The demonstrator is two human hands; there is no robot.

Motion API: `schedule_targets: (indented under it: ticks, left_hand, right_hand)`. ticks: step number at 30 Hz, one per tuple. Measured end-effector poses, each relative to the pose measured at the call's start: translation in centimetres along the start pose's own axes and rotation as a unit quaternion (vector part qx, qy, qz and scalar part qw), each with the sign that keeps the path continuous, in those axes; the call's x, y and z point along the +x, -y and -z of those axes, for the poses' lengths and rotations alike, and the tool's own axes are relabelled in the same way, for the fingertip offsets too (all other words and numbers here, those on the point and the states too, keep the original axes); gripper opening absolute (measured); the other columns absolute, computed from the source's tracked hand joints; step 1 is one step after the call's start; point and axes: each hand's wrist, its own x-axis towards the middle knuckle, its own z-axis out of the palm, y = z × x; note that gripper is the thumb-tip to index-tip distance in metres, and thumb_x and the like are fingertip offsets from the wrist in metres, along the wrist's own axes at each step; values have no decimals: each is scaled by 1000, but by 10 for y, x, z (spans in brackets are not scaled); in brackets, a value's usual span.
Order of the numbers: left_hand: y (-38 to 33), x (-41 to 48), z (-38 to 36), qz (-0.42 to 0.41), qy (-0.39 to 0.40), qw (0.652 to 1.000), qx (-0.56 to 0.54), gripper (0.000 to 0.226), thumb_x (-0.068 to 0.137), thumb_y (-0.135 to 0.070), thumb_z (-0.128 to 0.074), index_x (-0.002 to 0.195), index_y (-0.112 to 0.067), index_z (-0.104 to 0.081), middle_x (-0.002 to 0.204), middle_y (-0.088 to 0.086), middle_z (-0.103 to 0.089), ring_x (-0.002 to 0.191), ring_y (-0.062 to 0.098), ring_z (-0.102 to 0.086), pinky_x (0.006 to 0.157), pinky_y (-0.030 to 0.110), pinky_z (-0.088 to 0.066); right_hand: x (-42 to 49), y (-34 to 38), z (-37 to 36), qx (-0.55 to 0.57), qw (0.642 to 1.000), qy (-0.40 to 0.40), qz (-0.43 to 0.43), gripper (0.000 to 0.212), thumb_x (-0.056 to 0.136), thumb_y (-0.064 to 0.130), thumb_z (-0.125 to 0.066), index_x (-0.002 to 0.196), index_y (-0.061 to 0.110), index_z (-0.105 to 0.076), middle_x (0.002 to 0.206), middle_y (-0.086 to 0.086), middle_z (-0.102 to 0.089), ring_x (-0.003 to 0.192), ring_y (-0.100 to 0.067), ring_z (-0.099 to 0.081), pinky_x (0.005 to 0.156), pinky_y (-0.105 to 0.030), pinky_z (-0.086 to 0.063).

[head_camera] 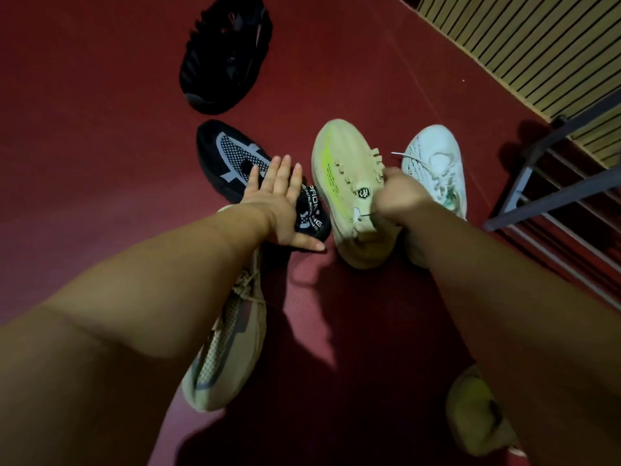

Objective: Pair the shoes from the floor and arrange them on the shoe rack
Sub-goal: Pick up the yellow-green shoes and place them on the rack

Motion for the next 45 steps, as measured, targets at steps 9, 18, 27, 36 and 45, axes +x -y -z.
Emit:
schedule_targets:
  ticks: [9,18,27,36,45]
  left_hand:
    - [0,2,4,11,22,1000,19,145,52,-88,-52,140,-8,32,148,13,37,137,27,34,110,49,18]
    - [-15,-9,11,65,36,996,56,141,57,-85,-52,140,-10,33,149,11,37,139,27,31,115,46,13]
    - [-40,-24,10,122,-34,987,-98,132,68,-60,-72,145,-14,25,157,14,15,144,30,14,117,45,5]
    - [-143,-49,-2,0,-229,972,-45,107,83,-50,-60,148,-17,17,154,22,18,143,36,16,115,47,7]
    - [-283,-109,-82,-196,-48,979,12,111,76,-67,-57,149,-21,13,158,14,5,145,31,8,116,47,1]
  right_hand:
    - [-12,7,-44,83,996,-19,-26,111,74,56,-69,149,29,10,148,-15,-23,135,-33,-29,110,-42,-26]
    - [-54,-46,-34,176,983,-39,-40,103,72,40,-73,148,32,-4,132,-10,-40,118,-32,-49,99,-41,-44]
    - [-91,-97,0,180,981,-64,22,103,71,38,-70,150,26,-4,138,-11,-41,124,-29,-46,100,-30,-40]
    - [-161,-216,19,170,981,-91,-8,109,66,36,-74,148,36,-3,139,-7,-42,120,-24,-49,103,-39,-41]
    - [-235,-352,14,170,976,-121,-61,115,65,47,-77,148,35,2,143,-12,-37,127,-30,-45,106,-42,-38]
